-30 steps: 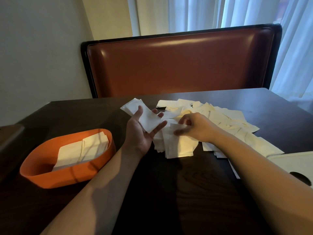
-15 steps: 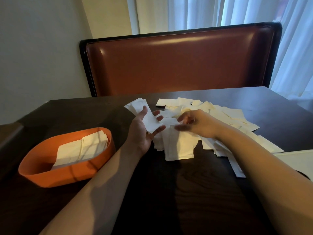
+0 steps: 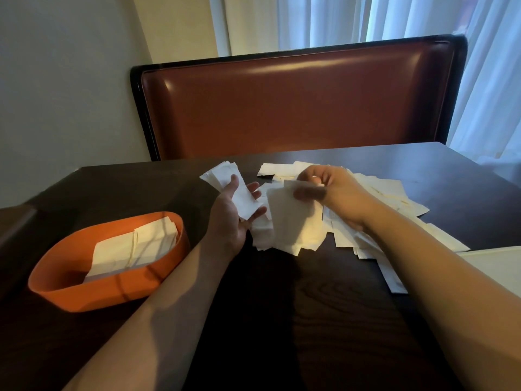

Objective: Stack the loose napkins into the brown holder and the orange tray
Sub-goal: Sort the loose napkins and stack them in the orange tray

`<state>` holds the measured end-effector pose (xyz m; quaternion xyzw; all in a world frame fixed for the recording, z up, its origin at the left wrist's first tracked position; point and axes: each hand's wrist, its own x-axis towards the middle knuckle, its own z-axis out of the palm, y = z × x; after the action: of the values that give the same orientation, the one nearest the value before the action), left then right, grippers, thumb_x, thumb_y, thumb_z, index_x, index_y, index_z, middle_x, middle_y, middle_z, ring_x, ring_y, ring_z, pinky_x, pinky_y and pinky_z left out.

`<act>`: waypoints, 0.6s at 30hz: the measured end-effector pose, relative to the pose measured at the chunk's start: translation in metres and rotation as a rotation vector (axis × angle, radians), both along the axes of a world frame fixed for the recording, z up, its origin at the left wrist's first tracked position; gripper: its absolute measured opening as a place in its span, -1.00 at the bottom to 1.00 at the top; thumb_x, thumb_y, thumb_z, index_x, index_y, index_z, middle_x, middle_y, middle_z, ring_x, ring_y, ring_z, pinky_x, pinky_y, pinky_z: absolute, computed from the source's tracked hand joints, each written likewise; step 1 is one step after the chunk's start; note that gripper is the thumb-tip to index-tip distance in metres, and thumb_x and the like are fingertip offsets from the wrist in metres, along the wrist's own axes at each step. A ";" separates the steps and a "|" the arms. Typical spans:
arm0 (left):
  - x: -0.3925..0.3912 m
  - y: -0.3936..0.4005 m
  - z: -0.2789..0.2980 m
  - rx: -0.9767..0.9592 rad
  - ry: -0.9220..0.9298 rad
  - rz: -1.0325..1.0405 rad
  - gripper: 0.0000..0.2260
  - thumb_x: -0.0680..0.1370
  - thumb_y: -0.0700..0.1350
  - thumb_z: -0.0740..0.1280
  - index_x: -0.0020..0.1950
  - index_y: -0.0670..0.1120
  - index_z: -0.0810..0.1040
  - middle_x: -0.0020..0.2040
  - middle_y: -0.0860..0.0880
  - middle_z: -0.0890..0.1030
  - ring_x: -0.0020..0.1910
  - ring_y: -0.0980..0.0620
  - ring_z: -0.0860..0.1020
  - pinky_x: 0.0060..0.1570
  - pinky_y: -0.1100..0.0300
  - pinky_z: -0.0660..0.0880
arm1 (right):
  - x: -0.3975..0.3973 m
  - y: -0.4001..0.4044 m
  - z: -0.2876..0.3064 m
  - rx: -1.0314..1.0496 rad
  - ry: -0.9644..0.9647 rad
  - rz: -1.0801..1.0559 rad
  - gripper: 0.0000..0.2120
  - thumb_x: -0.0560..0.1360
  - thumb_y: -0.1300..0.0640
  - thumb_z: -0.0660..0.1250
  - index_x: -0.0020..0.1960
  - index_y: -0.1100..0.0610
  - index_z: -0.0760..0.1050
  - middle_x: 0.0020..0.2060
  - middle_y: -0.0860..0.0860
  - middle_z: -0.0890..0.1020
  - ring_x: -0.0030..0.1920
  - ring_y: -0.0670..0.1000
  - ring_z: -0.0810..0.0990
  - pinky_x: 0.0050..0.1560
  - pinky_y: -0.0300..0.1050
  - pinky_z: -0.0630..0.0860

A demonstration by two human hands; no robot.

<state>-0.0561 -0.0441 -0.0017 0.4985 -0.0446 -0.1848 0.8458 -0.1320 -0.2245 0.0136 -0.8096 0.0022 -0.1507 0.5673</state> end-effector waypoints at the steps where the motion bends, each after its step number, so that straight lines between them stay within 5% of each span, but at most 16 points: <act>1: -0.001 0.001 0.000 0.008 -0.013 -0.023 -0.85 0.66 0.05 0.20 0.14 0.02 0.46 0.02 -0.10 0.66 0.06 -0.05 0.62 -0.14 0.06 0.55 | -0.002 0.002 0.003 0.153 0.006 0.079 -0.95 0.50 0.29 0.42 -0.11 0.18 0.59 -0.22 -0.01 0.68 -0.22 -0.14 0.63 -0.19 -0.35 0.53; 3: -0.004 0.004 0.002 0.038 -0.039 -0.140 -0.67 0.66 0.14 0.15 0.21 -0.05 0.52 0.08 -0.13 0.67 0.08 -0.09 0.63 -0.02 0.03 0.55 | -0.007 0.007 0.008 0.515 0.054 0.237 -0.90 0.49 0.34 0.37 -0.03 0.19 0.57 -0.20 0.06 0.68 -0.22 -0.06 0.66 -0.20 -0.30 0.60; 5: -0.008 0.006 0.004 0.050 -0.054 -0.314 -0.48 0.65 0.24 0.04 0.21 -0.10 0.60 0.17 -0.19 0.65 0.16 -0.15 0.61 0.19 -0.06 0.50 | -0.008 0.012 0.010 0.593 0.032 0.279 -0.86 0.44 0.31 0.40 -0.01 0.22 0.55 -0.18 0.08 0.67 -0.21 -0.04 0.67 -0.18 -0.28 0.61; 8: -0.010 0.003 0.000 0.027 -0.052 -0.474 -0.43 0.65 0.26 -0.03 0.20 -0.06 0.63 0.16 -0.19 0.65 0.13 -0.16 0.62 0.23 -0.15 0.48 | -0.002 0.021 0.004 0.301 -0.103 0.091 -0.87 0.45 0.26 0.45 -0.02 0.22 0.59 -0.17 0.04 0.67 -0.19 -0.08 0.64 -0.15 -0.28 0.57; 13: -0.006 0.001 -0.006 0.122 -0.090 -0.562 -0.38 0.59 0.38 -0.10 0.19 0.02 0.59 0.01 -0.13 0.66 -0.12 -0.06 0.63 -0.28 0.10 0.47 | 0.003 0.026 0.002 0.091 -0.229 -0.113 -0.90 0.45 0.36 0.45 -0.09 0.20 0.62 -0.18 0.01 0.64 -0.21 -0.20 0.60 -0.14 -0.31 0.56; 18: -0.003 0.003 -0.010 0.069 -0.112 -0.666 -0.34 0.54 0.42 -0.02 0.29 0.00 0.54 0.15 -0.20 0.61 0.07 -0.20 0.61 -0.18 0.04 0.46 | 0.000 0.030 0.003 0.029 -0.257 -0.179 -0.87 0.49 0.37 0.40 0.02 0.25 0.59 -0.14 -0.01 0.60 -0.23 -0.36 0.56 -0.22 -0.49 0.47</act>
<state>-0.0589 -0.0415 -0.0117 0.4944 -0.2449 -0.4248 0.7178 -0.1315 -0.1944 0.0166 -0.7720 0.0040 -0.3030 0.5587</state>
